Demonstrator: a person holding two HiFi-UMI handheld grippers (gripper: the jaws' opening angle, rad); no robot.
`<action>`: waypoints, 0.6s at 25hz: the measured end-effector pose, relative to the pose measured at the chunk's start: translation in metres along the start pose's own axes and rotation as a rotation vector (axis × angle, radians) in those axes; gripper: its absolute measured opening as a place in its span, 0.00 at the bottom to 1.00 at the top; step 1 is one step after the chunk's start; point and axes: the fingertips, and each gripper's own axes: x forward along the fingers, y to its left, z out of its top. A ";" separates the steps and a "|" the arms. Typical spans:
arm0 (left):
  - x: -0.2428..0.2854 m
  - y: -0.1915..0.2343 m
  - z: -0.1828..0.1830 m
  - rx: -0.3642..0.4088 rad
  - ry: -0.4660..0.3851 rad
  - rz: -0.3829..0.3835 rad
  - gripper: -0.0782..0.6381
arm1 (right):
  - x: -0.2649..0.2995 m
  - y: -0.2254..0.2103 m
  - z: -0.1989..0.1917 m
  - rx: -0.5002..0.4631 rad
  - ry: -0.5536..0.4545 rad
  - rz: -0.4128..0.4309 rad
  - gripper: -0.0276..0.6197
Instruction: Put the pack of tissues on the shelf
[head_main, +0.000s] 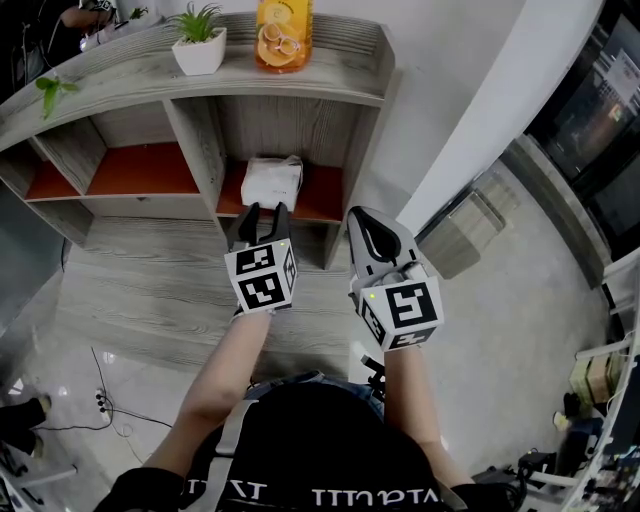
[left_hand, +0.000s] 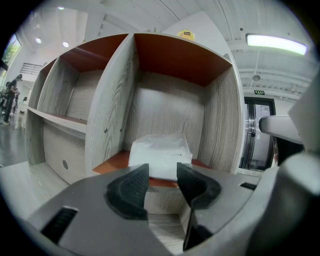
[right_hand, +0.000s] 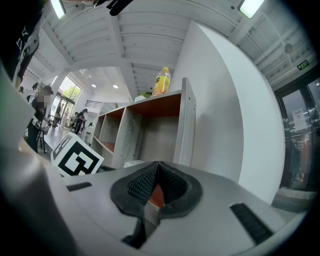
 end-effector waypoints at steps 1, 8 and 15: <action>-0.001 0.000 0.001 0.000 -0.005 -0.005 0.36 | 0.000 0.001 0.000 -0.001 0.001 0.000 0.07; -0.019 -0.001 0.015 0.012 -0.052 -0.103 0.36 | -0.003 0.014 0.001 -0.013 0.008 -0.006 0.07; -0.041 0.017 0.024 0.017 -0.082 -0.154 0.36 | -0.010 0.029 0.004 -0.013 0.011 -0.035 0.07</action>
